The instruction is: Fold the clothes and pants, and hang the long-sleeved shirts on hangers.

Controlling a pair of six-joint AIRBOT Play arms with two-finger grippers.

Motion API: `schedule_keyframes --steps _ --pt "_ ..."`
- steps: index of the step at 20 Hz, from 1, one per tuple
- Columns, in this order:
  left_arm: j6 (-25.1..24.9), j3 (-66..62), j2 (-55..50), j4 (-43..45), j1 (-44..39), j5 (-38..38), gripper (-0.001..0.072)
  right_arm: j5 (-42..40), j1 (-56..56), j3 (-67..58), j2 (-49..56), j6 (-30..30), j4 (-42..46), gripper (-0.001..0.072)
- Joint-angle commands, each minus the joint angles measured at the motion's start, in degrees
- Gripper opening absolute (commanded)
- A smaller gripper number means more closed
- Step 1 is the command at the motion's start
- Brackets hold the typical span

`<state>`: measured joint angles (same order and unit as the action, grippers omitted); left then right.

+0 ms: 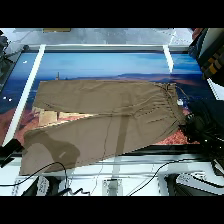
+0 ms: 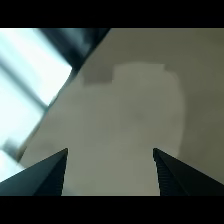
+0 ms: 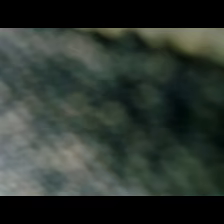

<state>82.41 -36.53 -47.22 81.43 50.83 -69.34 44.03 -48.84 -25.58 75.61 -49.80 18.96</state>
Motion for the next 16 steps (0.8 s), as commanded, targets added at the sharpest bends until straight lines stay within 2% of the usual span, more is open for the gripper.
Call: schedule_keyframes --steps 1,3,9,13,15,16 --pt "-11.02 0.55 -4.79 -11.72 0.35 12.31 0.0627 0.59 -0.02 -0.02 -0.15 1.81 0.76 0.0021" --pt "-15.78 0.55 -9.51 -17.05 0.35 17.79 0.0627 0.57 -0.02 -0.02 -0.68 3.02 0.85 0.0021" --pt "-29.18 0.52 -19.76 -17.70 0.33 27.80 0.0627 1.92 -0.02 -0.02 -1.81 2.97 0.76 0.0021" --pt "-40.72 0.52 -21.49 -25.16 -0.63 29.05 0.0622 2.19 -0.02 -0.02 -1.81 2.97 0.74 0.0021" --pt "-42.84 0.52 -21.94 -28.76 -2.14 29.05 0.0516 2.19 -0.02 -0.02 -1.81 2.95 0.74 0.0021" --pt "-42.82 0.52 -22.10 -29.07 -3.21 28.98 0.0362 2.19 -0.02 -0.02 -1.81 2.95 0.74 0.0021"
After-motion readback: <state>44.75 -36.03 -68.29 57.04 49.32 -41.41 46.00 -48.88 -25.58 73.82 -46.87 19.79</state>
